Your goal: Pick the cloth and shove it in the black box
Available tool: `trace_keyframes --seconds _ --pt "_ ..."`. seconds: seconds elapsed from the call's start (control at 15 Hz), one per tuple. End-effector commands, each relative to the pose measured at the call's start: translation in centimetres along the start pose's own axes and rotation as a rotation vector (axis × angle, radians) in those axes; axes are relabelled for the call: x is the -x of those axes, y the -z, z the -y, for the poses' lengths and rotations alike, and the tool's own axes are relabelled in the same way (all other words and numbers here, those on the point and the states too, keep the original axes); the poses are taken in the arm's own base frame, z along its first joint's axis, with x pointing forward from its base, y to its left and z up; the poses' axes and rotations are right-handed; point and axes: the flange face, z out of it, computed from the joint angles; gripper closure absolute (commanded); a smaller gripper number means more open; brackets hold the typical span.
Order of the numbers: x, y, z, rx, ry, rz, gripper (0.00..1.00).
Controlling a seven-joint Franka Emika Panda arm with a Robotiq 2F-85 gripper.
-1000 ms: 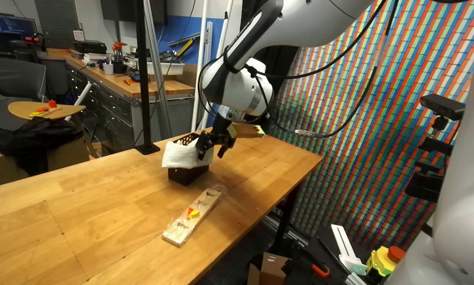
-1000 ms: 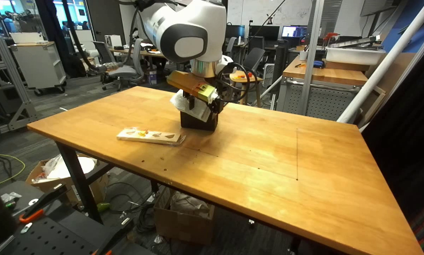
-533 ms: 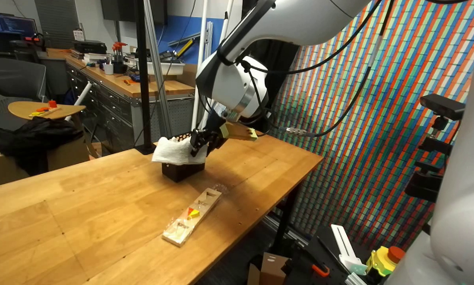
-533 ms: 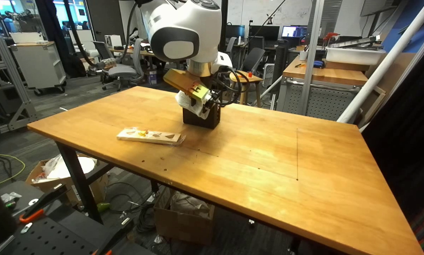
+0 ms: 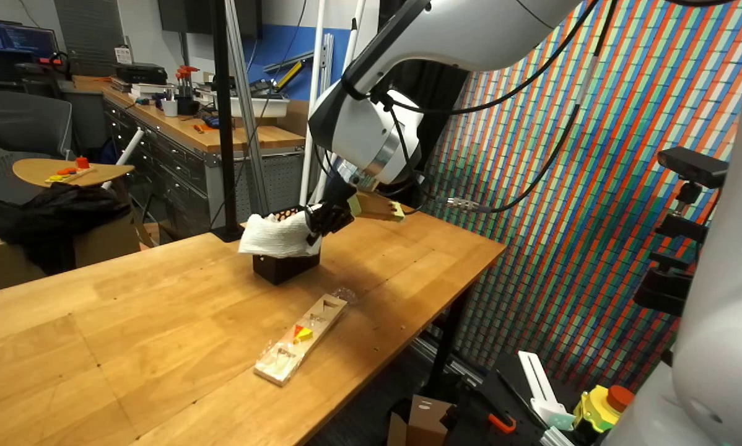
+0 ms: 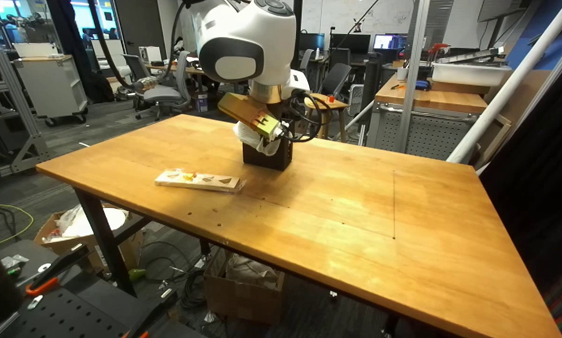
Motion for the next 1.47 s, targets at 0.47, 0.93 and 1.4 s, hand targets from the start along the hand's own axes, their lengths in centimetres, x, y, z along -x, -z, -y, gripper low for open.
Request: trace_keyframes --seconds 0.47,0.93,1.4 --pt "-6.1 7.7 4.6 0.118 0.295 0.165 0.98" --pt "-9.7 7.8 8.1 0.092 0.415 0.221 0.98" --pt "-10.9 4.7 9.0 0.07 0.455 0.302 0.98"
